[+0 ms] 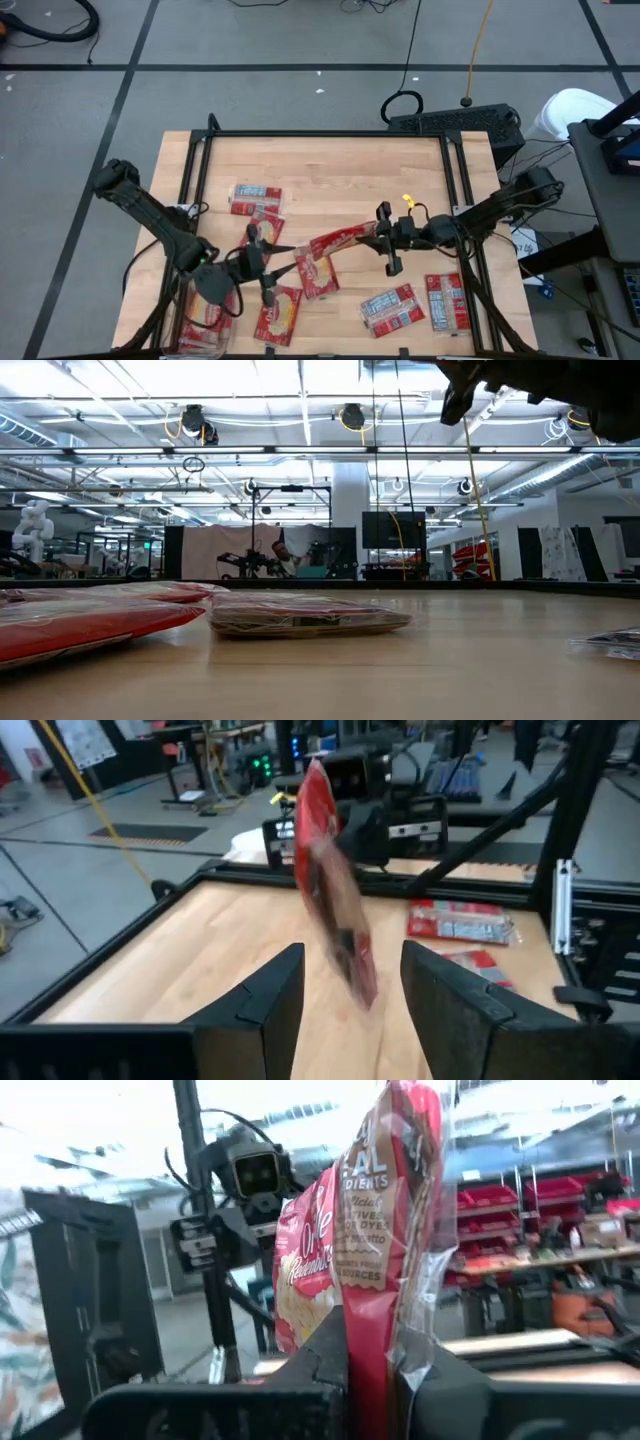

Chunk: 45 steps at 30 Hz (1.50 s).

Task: Sort popcorn bags into baskets
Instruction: Put the popcorn bag into the transparent bin

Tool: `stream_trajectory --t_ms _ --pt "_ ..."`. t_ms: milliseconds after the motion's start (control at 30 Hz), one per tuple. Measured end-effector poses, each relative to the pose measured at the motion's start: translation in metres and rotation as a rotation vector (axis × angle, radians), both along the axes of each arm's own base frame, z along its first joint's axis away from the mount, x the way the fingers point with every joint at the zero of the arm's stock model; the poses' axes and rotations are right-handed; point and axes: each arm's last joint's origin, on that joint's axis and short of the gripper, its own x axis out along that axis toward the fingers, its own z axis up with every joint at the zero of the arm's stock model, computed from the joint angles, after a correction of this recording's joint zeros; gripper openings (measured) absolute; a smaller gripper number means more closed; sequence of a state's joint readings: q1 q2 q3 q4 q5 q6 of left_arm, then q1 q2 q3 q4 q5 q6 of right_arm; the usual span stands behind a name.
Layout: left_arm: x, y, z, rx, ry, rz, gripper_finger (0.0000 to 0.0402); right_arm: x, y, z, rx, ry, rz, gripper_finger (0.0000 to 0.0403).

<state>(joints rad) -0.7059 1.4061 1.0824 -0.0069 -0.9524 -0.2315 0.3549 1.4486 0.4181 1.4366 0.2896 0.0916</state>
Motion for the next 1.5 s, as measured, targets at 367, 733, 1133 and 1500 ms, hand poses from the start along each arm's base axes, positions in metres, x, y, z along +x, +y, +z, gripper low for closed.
stream_trajectory --t_ms 367,733,1133,1500 --pt "-0.017 0.004 0.019 0.041 -0.029 -0.013 0.0204 0.025 0.018 -0.021 -0.045 0.015 -0.082 0.0013" --pt "-0.013 -0.002 0.004 0.164 0.053 -0.029 0.0177 0.047 0.023 -0.019 -0.127 -0.005 -0.123 0.0013" --pt "-0.029 -0.017 0.003 0.346 0.084 -0.024 0.0154 0.047 0.022 -0.019 -0.090 -0.001 -0.112 0.0013" --pt "-0.029 -0.010 -0.006 0.138 0.079 0.048 0.0154 0.048 0.022 -0.018 -0.175 -0.006 -0.146 0.0013"
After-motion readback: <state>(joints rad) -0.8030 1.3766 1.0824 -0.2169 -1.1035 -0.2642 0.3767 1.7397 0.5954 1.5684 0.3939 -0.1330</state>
